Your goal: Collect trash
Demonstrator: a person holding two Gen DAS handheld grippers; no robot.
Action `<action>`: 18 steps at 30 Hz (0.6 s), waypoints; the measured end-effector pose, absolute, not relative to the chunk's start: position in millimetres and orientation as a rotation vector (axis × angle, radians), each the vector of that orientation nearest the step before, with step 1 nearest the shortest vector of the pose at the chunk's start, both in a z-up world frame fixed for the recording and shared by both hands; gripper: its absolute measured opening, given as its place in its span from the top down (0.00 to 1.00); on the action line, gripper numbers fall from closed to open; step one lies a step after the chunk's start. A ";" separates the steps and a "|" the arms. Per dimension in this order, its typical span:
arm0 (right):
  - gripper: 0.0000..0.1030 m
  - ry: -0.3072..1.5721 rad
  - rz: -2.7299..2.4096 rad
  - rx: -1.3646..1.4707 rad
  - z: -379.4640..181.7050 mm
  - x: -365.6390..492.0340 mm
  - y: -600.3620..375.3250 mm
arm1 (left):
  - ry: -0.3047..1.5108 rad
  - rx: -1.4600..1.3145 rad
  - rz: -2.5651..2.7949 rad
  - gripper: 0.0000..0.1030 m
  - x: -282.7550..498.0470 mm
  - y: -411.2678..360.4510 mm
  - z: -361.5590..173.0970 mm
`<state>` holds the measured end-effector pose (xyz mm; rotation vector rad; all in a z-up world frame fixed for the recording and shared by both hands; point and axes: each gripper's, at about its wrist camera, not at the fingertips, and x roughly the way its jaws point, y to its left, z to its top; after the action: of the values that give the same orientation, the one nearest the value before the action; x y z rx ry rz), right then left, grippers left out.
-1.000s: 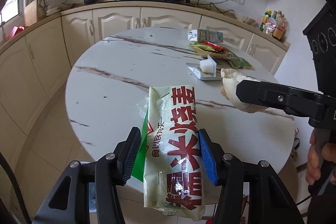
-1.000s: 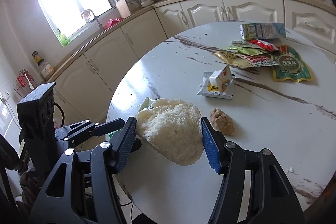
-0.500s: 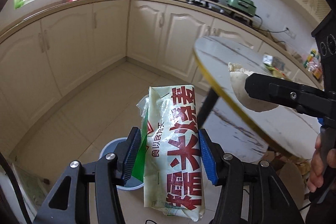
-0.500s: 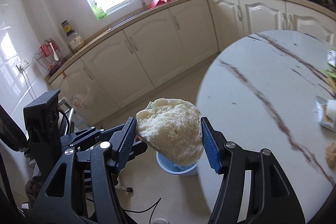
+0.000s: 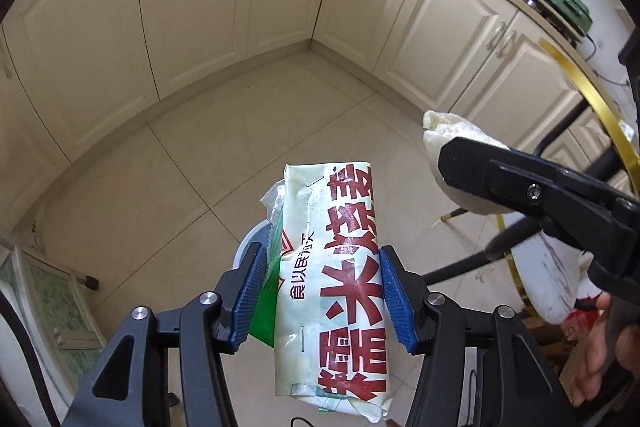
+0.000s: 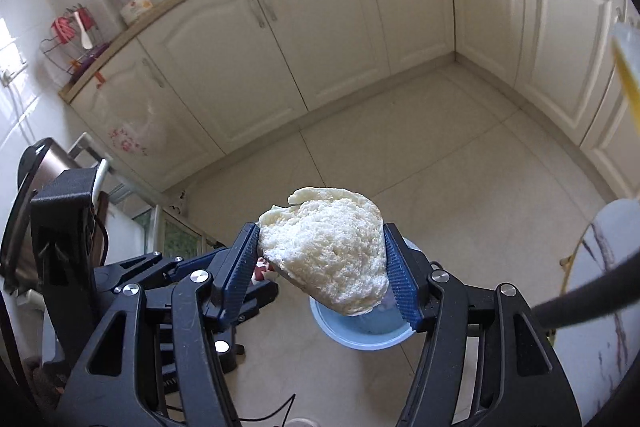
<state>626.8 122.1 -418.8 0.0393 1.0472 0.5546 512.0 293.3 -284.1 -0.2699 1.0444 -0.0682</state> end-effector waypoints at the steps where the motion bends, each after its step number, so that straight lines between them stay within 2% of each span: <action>1: 0.40 1.053 0.543 0.043 -424.5 632.3 122.6 | 1.044 -0.287 -0.054 0.42 526.1 292.9 -288.0; 5: 0.37 1.071 0.521 0.040 -439.5 645.4 121.7 | 1.059 -0.327 -0.017 0.38 560.6 300.5 -308.6; 7: 0.31 1.058 0.504 0.033 -440.4 646.9 119.7 | 1.060 -0.344 -0.009 0.34 567.1 303.5 -315.4; 8: 0.25 1.048 0.505 0.025 -439.5 647.1 119.9 | 1.059 -0.348 -0.007 0.34 568.5 302.8 -317.4; 11: 0.23 1.033 0.510 0.022 -433.8 643.9 117.3 | 1.035 -0.359 0.031 0.34 563.4 303.4 -314.0; 15: 0.23 1.008 0.512 0.025 -411.9 631.3 116.0 | 0.996 -0.348 0.083 0.34 558.3 304.2 -288.1; 18: 0.21 0.958 0.491 -0.012 -380.4 612.5 117.9 | 0.919 -0.302 0.155 0.33 543.4 303.9 -248.7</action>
<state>612.5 117.9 -380.4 -0.0121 0.9581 0.4910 543.4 303.9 -248.7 -0.3018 0.9195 0.1552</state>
